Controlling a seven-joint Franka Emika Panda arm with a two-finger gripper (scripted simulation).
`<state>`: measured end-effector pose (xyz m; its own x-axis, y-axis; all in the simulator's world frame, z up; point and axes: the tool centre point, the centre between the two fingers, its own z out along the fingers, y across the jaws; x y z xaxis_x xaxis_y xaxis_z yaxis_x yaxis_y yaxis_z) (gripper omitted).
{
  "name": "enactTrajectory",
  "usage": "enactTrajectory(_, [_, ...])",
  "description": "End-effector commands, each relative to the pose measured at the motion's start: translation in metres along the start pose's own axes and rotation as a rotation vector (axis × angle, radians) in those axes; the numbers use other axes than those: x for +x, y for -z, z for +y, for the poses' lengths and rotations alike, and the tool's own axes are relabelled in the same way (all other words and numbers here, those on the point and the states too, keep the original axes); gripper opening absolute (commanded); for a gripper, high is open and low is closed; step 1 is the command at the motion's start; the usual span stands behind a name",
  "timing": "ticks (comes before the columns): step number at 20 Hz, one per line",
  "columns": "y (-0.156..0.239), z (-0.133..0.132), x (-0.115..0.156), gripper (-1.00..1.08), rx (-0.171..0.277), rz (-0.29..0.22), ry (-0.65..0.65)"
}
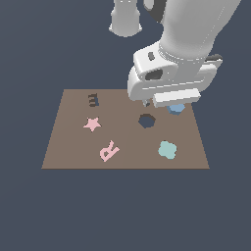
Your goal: Insert a designated object into the corresponding slot on a board.
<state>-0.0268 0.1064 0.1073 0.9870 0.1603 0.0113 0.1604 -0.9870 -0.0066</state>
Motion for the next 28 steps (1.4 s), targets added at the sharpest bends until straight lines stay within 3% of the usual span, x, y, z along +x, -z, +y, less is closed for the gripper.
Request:
enactTrajectory(1, [-0.020,-0.027,-0.007,1.00,0.000,-0.004,0.043])
enactTrajectory(9, [-0.055,-0.073,-0.021,1.00,-0.004,-0.011,0.116])
enactTrajectory(24, [-0.078,-0.075,-0.021,1.00,-0.006,-0.012,0.120])
enactTrajectory(25, [-0.078,-0.075,-0.021,-1.00,-0.006,-0.012,0.120])
enactTrajectory(28, [-0.078,-0.075,-0.021,-1.00,-0.006,-0.012,0.120])
